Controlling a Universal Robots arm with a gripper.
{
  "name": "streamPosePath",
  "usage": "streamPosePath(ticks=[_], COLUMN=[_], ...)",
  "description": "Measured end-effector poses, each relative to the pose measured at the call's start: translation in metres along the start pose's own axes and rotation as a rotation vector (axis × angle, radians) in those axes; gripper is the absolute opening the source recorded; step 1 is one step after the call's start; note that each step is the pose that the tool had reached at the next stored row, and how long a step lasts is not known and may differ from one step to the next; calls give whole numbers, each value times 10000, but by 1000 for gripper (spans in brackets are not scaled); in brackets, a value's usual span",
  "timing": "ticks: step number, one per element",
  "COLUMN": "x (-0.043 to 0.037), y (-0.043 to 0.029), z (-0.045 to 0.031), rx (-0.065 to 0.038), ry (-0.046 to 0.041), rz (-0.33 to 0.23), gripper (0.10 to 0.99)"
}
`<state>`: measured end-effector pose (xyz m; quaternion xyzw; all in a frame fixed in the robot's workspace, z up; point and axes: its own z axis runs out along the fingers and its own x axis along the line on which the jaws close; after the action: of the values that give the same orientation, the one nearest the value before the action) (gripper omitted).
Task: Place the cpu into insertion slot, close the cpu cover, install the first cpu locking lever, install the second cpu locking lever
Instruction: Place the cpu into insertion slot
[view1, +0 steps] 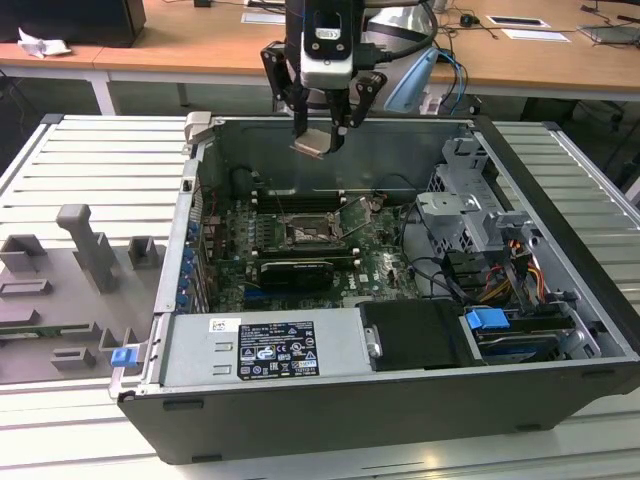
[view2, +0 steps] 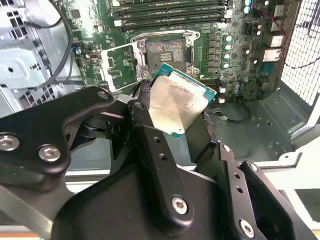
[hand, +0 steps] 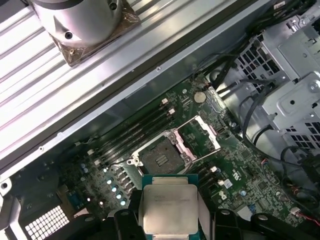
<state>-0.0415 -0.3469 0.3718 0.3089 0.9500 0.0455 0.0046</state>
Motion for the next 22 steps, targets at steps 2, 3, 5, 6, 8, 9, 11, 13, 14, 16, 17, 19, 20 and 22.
streamPosePath(ticks=[2, 3, 5, 6, 8, 9, 11, 13, 14, 16, 17, 19, 20, 22], x=[0, 0, 0, 0, 0, -1, -1, -1, -1, -1, -1, -1, -1, -1], y=[0, 0, 0, 0, -1, -2, -3, -3, -4, -4, -4, -4, -4, -4], z=[1, 2, 6, 10, 19, 25, 35, 39, 41, 42, 43, 44, 44, 45], rx=[-3, -5, -11, -11, -9, -10, -11, -10, -10, -12, -15, -18, -18, -23], ry=[-20, -29, -48, -51, -53, -53, -53, -53, -54, -61, -70, -84, -89, -108], rz=[217, 318, 542, 574, 588, 589, 590, 590, 594, 674, 775, 939, 995, 1201], gripper=[529, 529, 529, 529, 529, 529, 529, 529, 529, 529, 529, 529, 529, 529])
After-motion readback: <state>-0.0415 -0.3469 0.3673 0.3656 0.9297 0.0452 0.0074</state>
